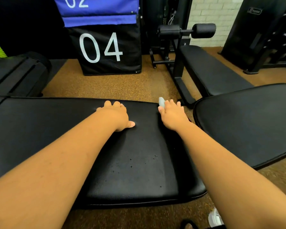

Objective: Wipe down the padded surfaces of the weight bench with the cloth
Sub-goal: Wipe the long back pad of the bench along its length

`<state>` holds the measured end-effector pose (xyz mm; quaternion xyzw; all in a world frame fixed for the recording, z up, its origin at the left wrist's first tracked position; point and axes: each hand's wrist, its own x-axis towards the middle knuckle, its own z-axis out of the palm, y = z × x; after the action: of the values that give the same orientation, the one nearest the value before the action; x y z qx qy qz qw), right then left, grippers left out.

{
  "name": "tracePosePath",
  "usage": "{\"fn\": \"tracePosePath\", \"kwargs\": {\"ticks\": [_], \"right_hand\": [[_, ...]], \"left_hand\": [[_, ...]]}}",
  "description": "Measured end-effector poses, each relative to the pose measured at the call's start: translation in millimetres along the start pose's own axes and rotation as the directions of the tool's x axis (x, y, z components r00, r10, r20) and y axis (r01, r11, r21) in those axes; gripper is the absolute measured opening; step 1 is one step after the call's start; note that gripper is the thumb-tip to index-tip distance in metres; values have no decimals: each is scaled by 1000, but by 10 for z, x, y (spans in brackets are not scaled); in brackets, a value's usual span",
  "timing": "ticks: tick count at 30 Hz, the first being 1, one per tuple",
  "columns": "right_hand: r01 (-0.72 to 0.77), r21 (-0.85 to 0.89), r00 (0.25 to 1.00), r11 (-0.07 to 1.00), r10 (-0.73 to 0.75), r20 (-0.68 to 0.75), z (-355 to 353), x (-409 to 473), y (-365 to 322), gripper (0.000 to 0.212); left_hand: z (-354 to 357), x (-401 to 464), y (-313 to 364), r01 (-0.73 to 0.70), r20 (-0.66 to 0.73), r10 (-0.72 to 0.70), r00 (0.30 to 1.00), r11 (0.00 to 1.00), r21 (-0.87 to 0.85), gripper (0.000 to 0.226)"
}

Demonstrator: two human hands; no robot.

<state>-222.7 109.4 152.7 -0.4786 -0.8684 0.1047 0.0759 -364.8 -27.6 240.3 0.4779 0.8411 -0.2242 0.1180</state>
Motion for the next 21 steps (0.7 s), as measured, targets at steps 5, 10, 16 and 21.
{"fn": "tracePosePath", "kwargs": {"ticks": [5, 10, 16, 21], "right_hand": [[301, 129, 949, 945, -310, 52, 26, -299, -501, 49], [245, 167, 964, 955, -259, 66, -60, -316, 37, 43], [106, 24, 994, 994, -106, -13, -4, -477, 19, 42], [341, 202, 935, 918, -354, 32, -57, -881, -113, 44]], "left_hand": [[58, 99, 9, 4, 7, -4, 1000, 1000, -5, 92], [47, 92, 22, 5, 26, -4, 1000, 999, -40, 89], [78, 128, 10, 3, 11, -2, 1000, 1000, -27, 92], [70, 19, 25, 19, -21, -22, 1000, 994, -107, 91]]}}
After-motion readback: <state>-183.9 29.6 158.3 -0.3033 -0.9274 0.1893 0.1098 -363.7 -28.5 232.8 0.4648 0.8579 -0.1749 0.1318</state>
